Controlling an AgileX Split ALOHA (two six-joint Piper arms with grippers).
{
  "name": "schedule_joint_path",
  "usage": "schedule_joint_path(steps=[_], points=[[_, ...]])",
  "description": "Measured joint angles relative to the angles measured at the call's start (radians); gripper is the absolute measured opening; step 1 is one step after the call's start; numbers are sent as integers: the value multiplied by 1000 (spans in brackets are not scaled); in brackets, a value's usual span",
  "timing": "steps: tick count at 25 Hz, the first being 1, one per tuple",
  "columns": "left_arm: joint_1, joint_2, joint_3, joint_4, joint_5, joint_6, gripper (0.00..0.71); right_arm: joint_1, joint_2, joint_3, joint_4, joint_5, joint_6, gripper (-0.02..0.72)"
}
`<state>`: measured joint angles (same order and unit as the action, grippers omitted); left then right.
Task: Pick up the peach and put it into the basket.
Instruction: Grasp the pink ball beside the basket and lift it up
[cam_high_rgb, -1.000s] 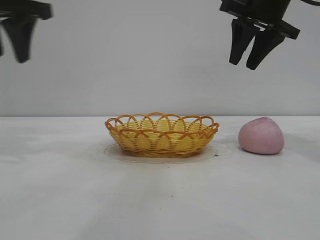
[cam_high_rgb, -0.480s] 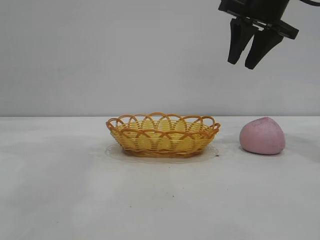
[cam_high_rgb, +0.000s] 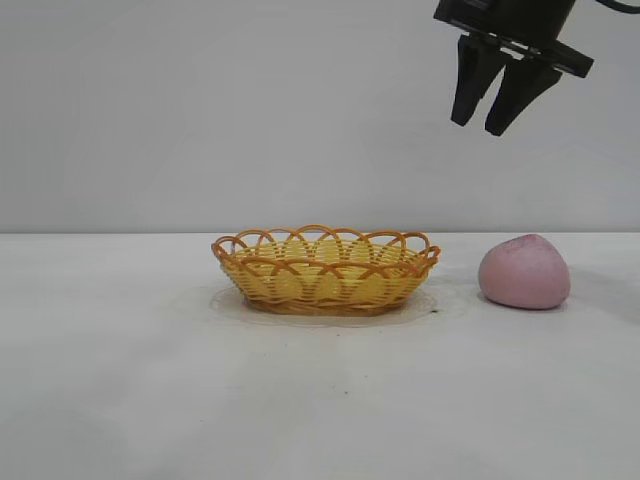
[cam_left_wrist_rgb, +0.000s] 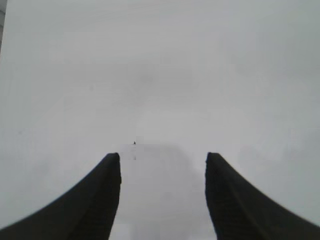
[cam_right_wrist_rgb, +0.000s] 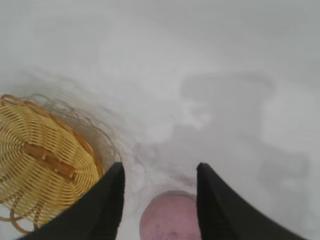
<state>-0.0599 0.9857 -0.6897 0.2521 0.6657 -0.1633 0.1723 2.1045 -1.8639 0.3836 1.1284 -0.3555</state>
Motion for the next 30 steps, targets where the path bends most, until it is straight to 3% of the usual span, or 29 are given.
schedule_joint_path(steps=[10,15,20,30], points=[[-6,-661,141,-112,328,114,334,0,0,0,8,-6,0,333],[-6,-874,197,-164,438,125,334,0,0,0,8,-6,0,333],[-6,-995,205,-201,453,151,334,0,0,0,10,-2,0,333],[-6,-1004,207,-215,455,169,334,0,-4,0,-3,8,0,333]])
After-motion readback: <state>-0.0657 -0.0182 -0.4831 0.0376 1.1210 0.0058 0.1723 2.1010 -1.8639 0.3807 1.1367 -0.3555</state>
